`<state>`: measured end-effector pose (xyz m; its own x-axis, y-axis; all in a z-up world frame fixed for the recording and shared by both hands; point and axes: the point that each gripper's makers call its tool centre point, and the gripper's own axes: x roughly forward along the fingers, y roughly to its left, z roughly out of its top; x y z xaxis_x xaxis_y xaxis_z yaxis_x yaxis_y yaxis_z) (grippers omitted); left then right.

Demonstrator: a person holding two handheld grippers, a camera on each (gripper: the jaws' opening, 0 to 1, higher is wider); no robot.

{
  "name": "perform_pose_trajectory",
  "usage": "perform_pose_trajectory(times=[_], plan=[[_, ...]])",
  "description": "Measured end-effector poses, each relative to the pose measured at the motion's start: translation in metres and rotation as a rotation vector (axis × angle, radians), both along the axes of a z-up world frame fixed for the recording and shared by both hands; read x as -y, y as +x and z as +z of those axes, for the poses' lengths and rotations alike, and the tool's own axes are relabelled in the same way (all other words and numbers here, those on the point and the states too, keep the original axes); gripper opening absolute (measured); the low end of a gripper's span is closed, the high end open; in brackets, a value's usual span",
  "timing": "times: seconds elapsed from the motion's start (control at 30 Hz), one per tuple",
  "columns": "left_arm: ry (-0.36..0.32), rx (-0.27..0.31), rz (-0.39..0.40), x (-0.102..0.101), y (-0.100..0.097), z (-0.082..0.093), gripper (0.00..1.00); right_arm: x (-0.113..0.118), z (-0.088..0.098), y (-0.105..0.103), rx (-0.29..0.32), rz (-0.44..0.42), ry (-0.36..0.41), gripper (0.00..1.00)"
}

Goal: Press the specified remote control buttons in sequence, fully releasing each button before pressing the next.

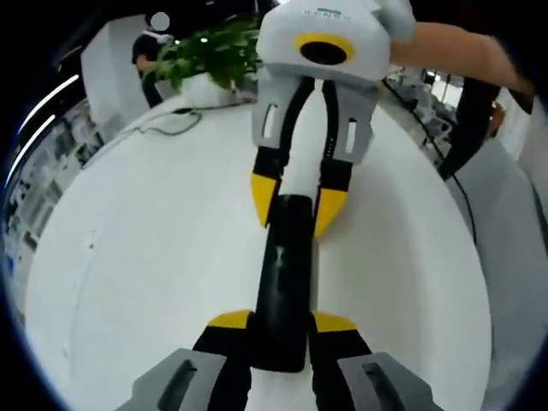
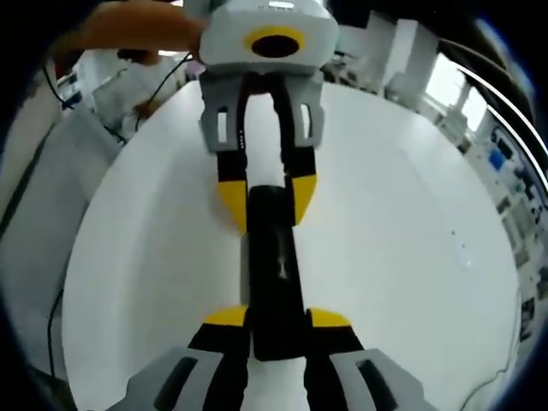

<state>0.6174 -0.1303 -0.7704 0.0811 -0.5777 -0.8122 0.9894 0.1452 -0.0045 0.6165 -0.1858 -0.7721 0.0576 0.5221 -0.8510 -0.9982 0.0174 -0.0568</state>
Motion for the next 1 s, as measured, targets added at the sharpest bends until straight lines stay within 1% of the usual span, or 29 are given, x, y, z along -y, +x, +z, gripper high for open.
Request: perform_pose_trajectory(times=[0.17,0.23,0.43,0.5,0.77,0.8,0.83,0.9,1.0], plan=[[-0.001,0.001,-0.007,0.002,-0.015,0.004,0.24,0.001,0.002,-0.013,-0.005,0.001,0.01,0.21],[-0.004,0.0,-0.006,0.0,-0.013,0.005,0.24,0.002,0.003,-0.019,-0.007,-0.002,0.019,0.21],[-0.009,-0.001,-0.006,-0.001,-0.025,0.006,0.24,0.002,0.007,-0.033,-0.005,0.002,0.024,0.21],[-0.01,-0.002,-0.005,0.001,-0.034,0.007,0.24,0.003,0.008,-0.038,-0.005,0.005,0.024,0.21],[-0.019,0.0,-0.01,0.003,-0.055,0.008,0.24,0.006,0.01,-0.062,-0.007,0.003,0.035,0.21],[-0.02,-0.001,-0.01,0.003,-0.06,0.008,0.24,0.007,0.01,-0.069,-0.007,0.002,0.04,0.21],[-0.024,-0.005,-0.011,0.004,-0.067,0.008,0.24,0.007,0.01,-0.07,-0.008,0.002,0.041,0.21],[-0.027,-0.008,-0.013,0.004,-0.07,0.007,0.24,0.008,0.01,-0.078,-0.012,0.002,0.044,0.21],[-0.027,-0.006,-0.015,0.007,-0.083,0.007,0.24,0.008,0.009,-0.088,-0.014,0.001,0.045,0.21]])
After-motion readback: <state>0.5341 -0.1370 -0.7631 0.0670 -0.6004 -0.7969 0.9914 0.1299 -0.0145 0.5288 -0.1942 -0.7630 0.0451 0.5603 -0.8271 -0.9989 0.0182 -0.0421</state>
